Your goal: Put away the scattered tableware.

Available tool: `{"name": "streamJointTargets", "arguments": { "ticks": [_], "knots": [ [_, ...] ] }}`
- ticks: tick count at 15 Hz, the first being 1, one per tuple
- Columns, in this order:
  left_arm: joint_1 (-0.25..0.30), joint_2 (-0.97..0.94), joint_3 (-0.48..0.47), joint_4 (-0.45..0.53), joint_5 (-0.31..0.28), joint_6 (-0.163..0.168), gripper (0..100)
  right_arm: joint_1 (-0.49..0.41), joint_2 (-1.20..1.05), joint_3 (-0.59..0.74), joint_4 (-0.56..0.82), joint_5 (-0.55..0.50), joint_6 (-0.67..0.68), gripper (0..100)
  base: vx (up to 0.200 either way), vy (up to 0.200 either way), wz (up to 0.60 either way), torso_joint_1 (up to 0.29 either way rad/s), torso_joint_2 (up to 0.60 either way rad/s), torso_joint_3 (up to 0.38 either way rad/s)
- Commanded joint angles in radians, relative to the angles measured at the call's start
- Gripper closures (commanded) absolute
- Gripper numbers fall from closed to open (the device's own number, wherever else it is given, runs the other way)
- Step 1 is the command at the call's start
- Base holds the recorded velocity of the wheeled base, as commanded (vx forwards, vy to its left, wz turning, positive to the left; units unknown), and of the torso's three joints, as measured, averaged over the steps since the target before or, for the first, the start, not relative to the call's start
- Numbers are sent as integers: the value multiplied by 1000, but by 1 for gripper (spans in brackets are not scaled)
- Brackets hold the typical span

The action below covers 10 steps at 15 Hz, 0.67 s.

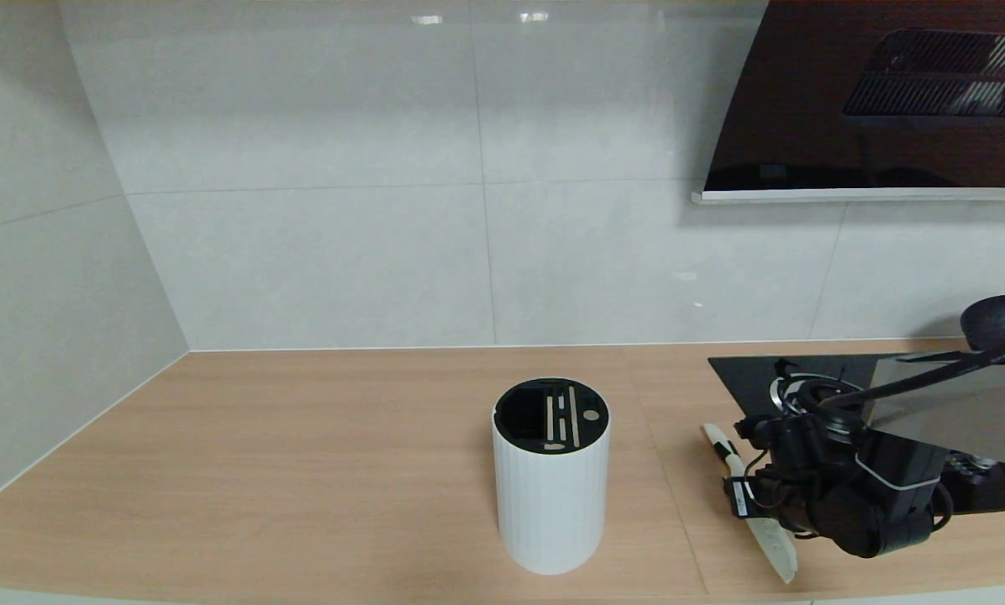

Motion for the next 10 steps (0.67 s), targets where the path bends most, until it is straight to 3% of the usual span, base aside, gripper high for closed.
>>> {"name": "streamJointTargets", "arguments": {
  "ticks": [1,8,10],
  "knots": [
    [0,0,0,0,-1,0,0,1,3,0,1,0,-1,100,0,0,0,0,0,0],
    [0,0,0,0,1,0,0,1,-40,11,1,0,24,100,0,0,0,0,0,0],
    [0,0,0,0,1,0,0,-4,-184,57,3,7,70,100,0,0,0,0,0,0]
  ]
}}
